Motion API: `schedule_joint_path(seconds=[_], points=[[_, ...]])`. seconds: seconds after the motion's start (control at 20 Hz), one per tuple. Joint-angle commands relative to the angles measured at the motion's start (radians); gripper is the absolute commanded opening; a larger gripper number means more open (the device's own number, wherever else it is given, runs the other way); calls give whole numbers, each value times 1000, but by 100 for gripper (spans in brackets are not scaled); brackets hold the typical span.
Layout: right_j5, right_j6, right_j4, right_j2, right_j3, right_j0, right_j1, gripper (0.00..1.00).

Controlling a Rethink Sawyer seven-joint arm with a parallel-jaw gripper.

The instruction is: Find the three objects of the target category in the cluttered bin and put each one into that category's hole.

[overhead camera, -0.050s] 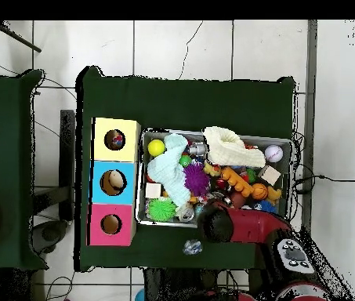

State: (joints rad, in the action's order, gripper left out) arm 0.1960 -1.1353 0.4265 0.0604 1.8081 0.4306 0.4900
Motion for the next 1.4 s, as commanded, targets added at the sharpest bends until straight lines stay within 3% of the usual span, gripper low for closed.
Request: schedule_joint_path(seconds=[0.05, 0.35, 0.7, 0.9, 1.05, 1.2, 1.4], points=[[33, -199, -53, -84, 99, 33, 3, 0], [286, -179, -224, -206, 213, 84, 226, 0], [463, -189, -444, -301, 262, 104, 363, 0], [522, -174, -531, -330, 248, 94, 390, 0], [504, -166, -594, -357, 247, 93, 397, 0], [468, -168, -620, -360, 228, 76, 388, 0], [444, -227, -615, -314, 144, 2, 352, 0]])
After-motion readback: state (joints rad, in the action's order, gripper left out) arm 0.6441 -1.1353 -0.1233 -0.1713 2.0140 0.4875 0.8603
